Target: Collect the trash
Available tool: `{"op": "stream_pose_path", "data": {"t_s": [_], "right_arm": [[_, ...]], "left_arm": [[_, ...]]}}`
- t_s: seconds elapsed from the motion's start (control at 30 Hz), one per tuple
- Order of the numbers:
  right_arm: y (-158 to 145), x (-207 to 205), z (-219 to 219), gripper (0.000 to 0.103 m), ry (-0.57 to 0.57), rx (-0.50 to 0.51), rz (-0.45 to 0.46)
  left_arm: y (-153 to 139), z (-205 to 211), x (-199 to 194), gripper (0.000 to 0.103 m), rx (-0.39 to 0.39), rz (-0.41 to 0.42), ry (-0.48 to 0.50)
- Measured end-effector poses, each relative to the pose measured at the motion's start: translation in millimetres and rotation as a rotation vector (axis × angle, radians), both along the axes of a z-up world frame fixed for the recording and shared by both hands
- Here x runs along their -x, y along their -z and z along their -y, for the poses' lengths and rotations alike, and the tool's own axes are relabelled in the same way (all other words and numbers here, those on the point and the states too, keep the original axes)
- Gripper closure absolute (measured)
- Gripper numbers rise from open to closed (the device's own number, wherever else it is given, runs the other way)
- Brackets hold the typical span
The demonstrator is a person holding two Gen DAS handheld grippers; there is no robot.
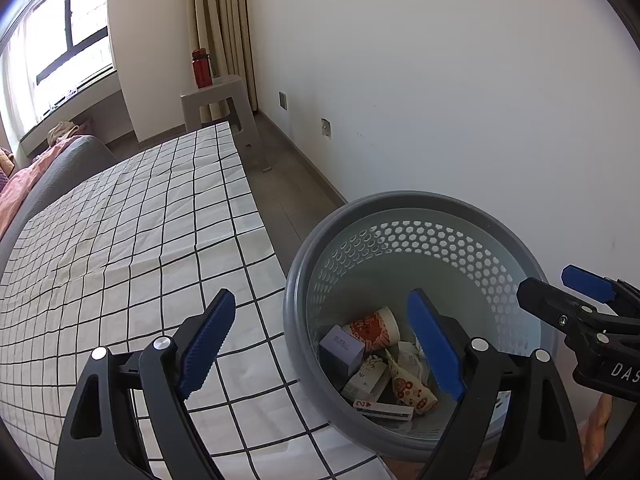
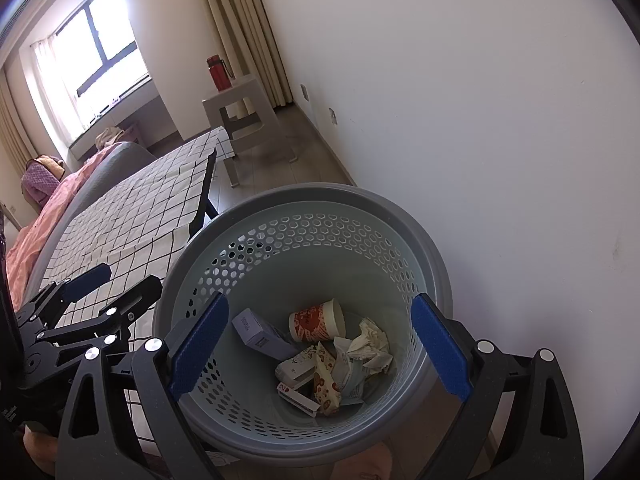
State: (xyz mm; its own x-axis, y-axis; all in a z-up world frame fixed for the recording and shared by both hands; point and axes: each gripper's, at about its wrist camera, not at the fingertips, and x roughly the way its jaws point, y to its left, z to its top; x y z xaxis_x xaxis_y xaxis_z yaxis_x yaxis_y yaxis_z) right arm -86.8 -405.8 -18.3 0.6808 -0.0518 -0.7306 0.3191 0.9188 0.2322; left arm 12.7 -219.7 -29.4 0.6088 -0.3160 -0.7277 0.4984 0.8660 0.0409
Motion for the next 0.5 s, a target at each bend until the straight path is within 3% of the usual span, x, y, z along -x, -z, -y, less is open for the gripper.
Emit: {"op": "stream_pose_path", "data": {"t_s": [0.5], "right_arm": [[0.2,0.0,0.0,0.012,0.000,0.000,0.000]], "left_arm": [[0.9,0.4,0.7,0.019,-0.006,0.001,-0.002]]}}
